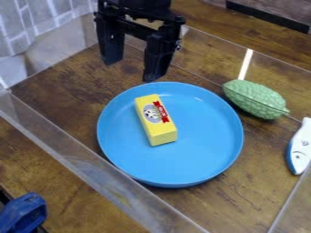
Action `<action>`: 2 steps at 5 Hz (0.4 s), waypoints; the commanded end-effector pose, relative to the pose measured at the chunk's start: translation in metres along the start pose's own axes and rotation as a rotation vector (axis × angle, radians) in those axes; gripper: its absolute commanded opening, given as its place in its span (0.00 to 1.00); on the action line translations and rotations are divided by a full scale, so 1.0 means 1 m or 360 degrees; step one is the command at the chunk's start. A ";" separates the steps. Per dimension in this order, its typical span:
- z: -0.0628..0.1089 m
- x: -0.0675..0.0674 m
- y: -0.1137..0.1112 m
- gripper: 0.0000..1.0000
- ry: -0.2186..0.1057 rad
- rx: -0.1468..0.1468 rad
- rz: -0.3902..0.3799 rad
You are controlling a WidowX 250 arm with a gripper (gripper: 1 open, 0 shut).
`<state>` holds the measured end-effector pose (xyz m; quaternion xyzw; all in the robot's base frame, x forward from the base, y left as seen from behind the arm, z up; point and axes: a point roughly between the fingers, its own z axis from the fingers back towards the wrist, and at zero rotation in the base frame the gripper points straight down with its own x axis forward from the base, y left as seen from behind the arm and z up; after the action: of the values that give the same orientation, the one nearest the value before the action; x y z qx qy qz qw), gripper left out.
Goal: Remove the yellow brick from inside the blue tray and put it on the table
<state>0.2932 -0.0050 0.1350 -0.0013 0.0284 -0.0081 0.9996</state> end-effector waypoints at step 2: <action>-0.013 0.023 -0.018 1.00 0.0007 -0.0048 0.0151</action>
<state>0.3054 -0.0193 0.1028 -0.0122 0.0671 0.0428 0.9968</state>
